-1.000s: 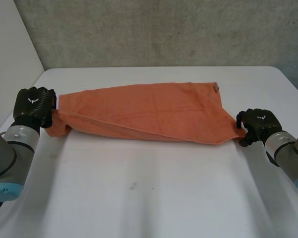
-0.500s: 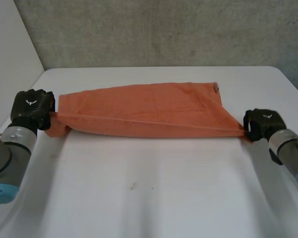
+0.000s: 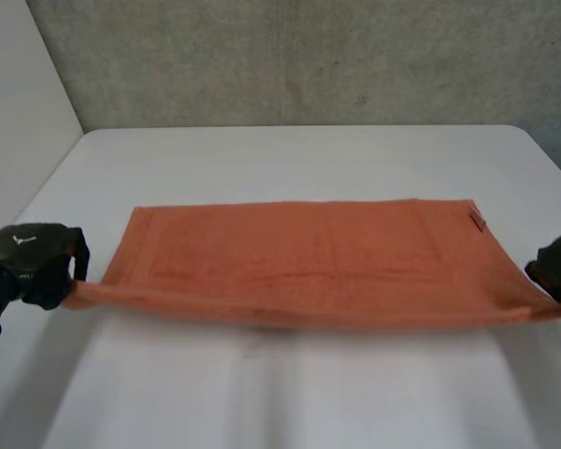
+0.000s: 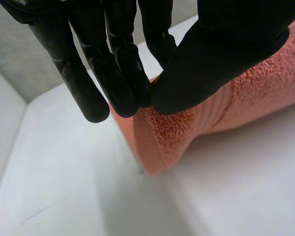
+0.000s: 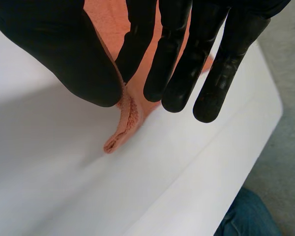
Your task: Fold the laundry
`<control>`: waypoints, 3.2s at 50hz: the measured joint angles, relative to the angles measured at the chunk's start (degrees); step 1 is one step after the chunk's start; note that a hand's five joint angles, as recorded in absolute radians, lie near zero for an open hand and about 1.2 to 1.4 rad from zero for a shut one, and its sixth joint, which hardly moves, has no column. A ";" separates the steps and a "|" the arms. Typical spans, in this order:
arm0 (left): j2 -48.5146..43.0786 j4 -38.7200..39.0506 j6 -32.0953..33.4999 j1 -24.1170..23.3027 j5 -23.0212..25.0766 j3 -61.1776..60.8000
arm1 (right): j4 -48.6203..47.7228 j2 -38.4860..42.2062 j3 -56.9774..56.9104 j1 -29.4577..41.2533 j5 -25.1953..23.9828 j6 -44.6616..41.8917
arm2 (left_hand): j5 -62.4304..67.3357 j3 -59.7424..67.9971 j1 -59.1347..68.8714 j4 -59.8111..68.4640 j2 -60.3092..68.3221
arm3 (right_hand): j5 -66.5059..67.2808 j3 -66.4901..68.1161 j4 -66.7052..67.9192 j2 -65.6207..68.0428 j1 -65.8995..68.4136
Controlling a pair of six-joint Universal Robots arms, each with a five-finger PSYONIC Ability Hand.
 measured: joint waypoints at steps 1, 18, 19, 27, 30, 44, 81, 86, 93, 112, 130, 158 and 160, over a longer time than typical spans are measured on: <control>0.15 -0.50 0.64 0.33 1.01 -0.15 | 0.51 -0.14 -0.01 -0.13 -0.07 -0.43 | 0.00 0.00 0.00 0.00 0.00 | 0.04 0.00 0.00 0.00 0.00; -23.58 18.14 4.06 -5.60 0.75 13.14 | -24.05 21.02 -11.49 9.23 2.35 7.01 | 0.00 0.00 0.00 0.00 0.00 | 0.28 0.04 0.01 0.00 0.00; -25.09 19.06 3.95 -6.20 0.29 14.45 | -25.23 22.21 -12.43 9.80 2.76 7.17 | 0.00 0.00 0.00 0.00 0.00 | 0.28 0.04 0.01 0.00 0.00; -40.16 27.22 2.79 -10.80 -6.16 29.92 | -40.12 36.82 -25.29 14.73 6.00 7.35 | 0.00 0.00 0.00 0.00 0.00 | 0.33 0.04 0.01 0.00 0.00; -43.27 28.25 2.73 -11.45 -7.40 33.58 | -43.41 39.72 -28.02 15.11 6.14 7.23 | 0.00 0.00 0.00 0.00 0.00 | 0.33 0.04 0.01 0.00 0.00; -53.38 32.08 2.96 -13.16 -9.90 44.50 | -56.33 49.54 -36.49 15.89 6.62 7.25 | -29.14 -28.61 -33.20 -29.05 -30.63 | -37.10 -39.35 -39.42 -39.98 -36.42; -19.68 41.14 -13.13 -16.66 -9.66 2.59 | -29.06 22.50 -7.13 4.23 -3.29 36.20 | -57.88 -60.06 -59.04 -60.07 -60.41 | -33.21 -33.35 -33.69 -32.82 -26.78; -19.92 41.30 -14.06 -16.22 -9.76 2.23 | -35.23 25.32 -6.42 2.50 -4.31 34.91 | -57.88 -60.06 -59.04 -60.06 -60.41 | -30.14 -30.19 -30.44 -29.84 -23.97; -20.08 41.37 -13.86 -15.91 -9.73 1.79 | -39.46 28.15 -6.85 1.21 -6.83 34.01 | -57.88 -60.06 -59.04 -60.07 -60.41 | -26.60 -26.34 -26.74 -25.97 -20.68; -20.24 41.36 -13.74 -16.32 -9.71 1.18 | -41.57 34.03 -12.05 0.19 0.38 28.79 | -57.88 -60.06 -59.04 -60.07 -60.41 | -1.01 -0.28 -0.13 -0.05 -0.25; -20.17 41.29 -13.82 -16.30 -9.82 0.68 | -52.56 28.53 -14.84 -0.74 17.71 12.21 | -57.88 -60.06 -59.04 -60.07 -60.41 | 0.42 -0.13 -0.03 0.00 0.70; -19.99 41.20 -13.91 -16.35 -9.81 0.50 | -40.28 24.99 -9.37 0.08 -4.93 34.56 | -57.88 -60.06 -59.04 -60.07 -60.49 | -34.96 -35.71 -36.11 -35.35 -28.96; -19.99 41.20 -13.91 -16.40 -9.81 0.50 | -39.73 25.10 -8.98 -1.51 -7.23 34.43 | -57.88 -60.06 -59.04 -60.07 -60.49 | -33.56 -33.88 -34.34 -33.50 -27.45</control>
